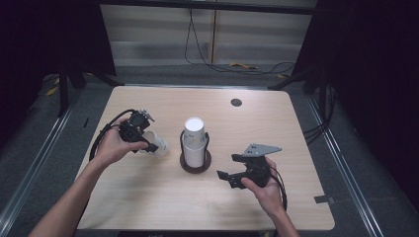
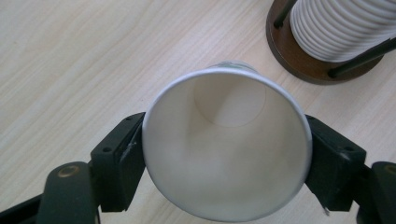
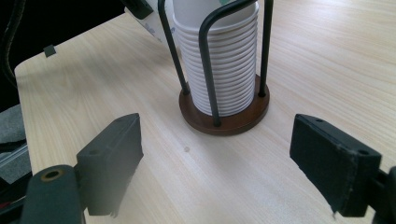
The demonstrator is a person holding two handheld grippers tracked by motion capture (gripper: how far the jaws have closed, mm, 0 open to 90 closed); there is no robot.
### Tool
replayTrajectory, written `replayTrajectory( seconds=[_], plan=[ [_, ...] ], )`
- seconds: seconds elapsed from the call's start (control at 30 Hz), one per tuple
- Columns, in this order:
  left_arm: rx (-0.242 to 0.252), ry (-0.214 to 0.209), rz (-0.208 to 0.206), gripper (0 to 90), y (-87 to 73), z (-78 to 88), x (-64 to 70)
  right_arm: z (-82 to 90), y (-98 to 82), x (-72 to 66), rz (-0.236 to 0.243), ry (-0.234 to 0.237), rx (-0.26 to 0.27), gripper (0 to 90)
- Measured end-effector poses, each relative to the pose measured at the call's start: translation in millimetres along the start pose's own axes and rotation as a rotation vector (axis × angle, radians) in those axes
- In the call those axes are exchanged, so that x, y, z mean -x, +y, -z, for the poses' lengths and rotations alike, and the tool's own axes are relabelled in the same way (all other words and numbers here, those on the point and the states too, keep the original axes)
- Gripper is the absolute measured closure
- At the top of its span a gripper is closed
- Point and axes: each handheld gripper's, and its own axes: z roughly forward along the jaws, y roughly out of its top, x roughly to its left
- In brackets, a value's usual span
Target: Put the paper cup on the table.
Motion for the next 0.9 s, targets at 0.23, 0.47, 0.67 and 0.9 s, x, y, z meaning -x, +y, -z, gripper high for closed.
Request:
replayTrajectory(
  seconds=[0.23,0.47,0.67,0.9],
  plan=[
    [-0.026,0.000,-0.008,22.8,4.5,-6.3,2.5,-1.1,-0.7,0.1,0.000,0.000,-0.005,16.8],
    [-0.021,-0.010,0.006,21.8,9.5,-13.0,4.6,-0.9,-1.1,-0.6,-0.002,0.003,-0.005,16.9],
    [-0.010,-0.025,0.013,20.3,10.3,-17.3,4.6,-2.5,-1.2,-0.8,0.000,0.004,-0.011,17.0],
    [0.009,-0.048,0.013,17.9,11.1,-15.2,2.9,-2.7,-1.1,-0.6,-0.002,0.003,-0.011,17.1]
  ],
)
